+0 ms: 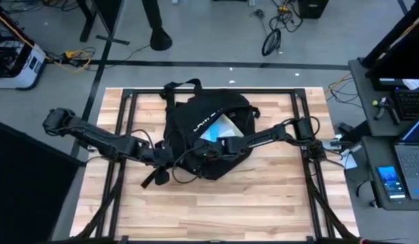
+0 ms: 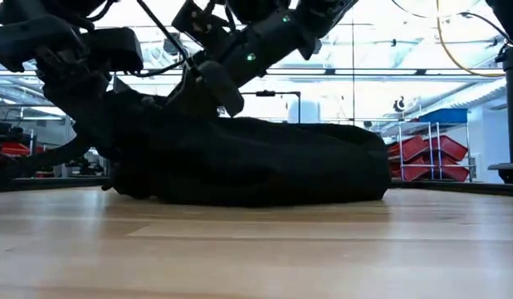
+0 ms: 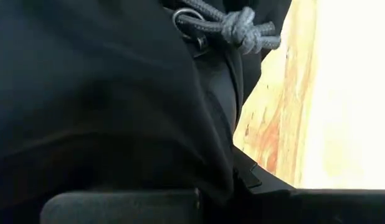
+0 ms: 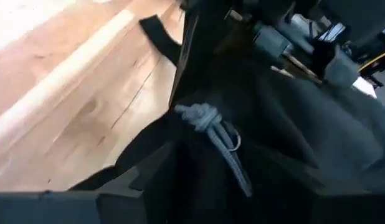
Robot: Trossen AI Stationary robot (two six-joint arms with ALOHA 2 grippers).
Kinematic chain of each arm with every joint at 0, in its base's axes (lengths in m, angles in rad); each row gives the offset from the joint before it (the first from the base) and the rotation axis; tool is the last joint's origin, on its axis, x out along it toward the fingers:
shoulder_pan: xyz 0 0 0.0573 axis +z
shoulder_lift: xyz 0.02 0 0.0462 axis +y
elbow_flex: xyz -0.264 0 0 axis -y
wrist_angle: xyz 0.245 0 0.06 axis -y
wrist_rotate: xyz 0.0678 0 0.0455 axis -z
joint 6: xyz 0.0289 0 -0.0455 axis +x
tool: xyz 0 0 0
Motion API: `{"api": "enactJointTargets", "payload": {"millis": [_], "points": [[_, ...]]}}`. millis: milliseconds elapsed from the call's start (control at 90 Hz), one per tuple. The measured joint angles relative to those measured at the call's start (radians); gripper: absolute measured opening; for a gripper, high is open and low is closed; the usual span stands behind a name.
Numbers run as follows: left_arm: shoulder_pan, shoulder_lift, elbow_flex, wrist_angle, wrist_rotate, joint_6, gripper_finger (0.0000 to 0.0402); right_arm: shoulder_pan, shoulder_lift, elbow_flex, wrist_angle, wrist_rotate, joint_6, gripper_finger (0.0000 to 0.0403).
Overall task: Unpack backpack
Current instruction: Close the black backpack
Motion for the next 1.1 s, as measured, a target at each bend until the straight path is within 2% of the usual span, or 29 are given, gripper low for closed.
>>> {"api": "enactJointTargets", "payload": {"millis": [122, 267, 811, 900, 1011, 1100], "points": [[0.000, 0.000, 0.000, 0.001, 0.000, 0.000, 0.0000, 0.000, -0.007, 0.000, 0.015, -0.001, 0.013, 0.0155], [0.000, 0.000, 0.000, 0.000, 0.000, 0.002, 0.0000, 0.000, -0.011, 0.023, 0.009, -0.008, 0.109, 0.0135], [0.000, 0.000, 0.000, -0.005, 0.001, 0.008, 0.0000, 0.000, 0.010, 0.037, 0.014, -0.009, 0.130, 0.0125], [0.000, 0.000, 0.000, -0.004, 0.001, 0.008, 0.0000, -0.002, 0.010, 0.037, 0.004, -0.010, 0.109, 0.0095], [0.000, 0.000, 0.000, -0.004, 0.001, 0.007, 0.0000, -0.002, 0.006, 0.037, -0.010, -0.009, 0.093, 0.0023], [-0.002, 0.000, 0.000, -0.002, 0.001, 0.007, 0.0000, -0.002, -0.004, 0.037, -0.027, -0.009, 0.079, 0.0008]]}}
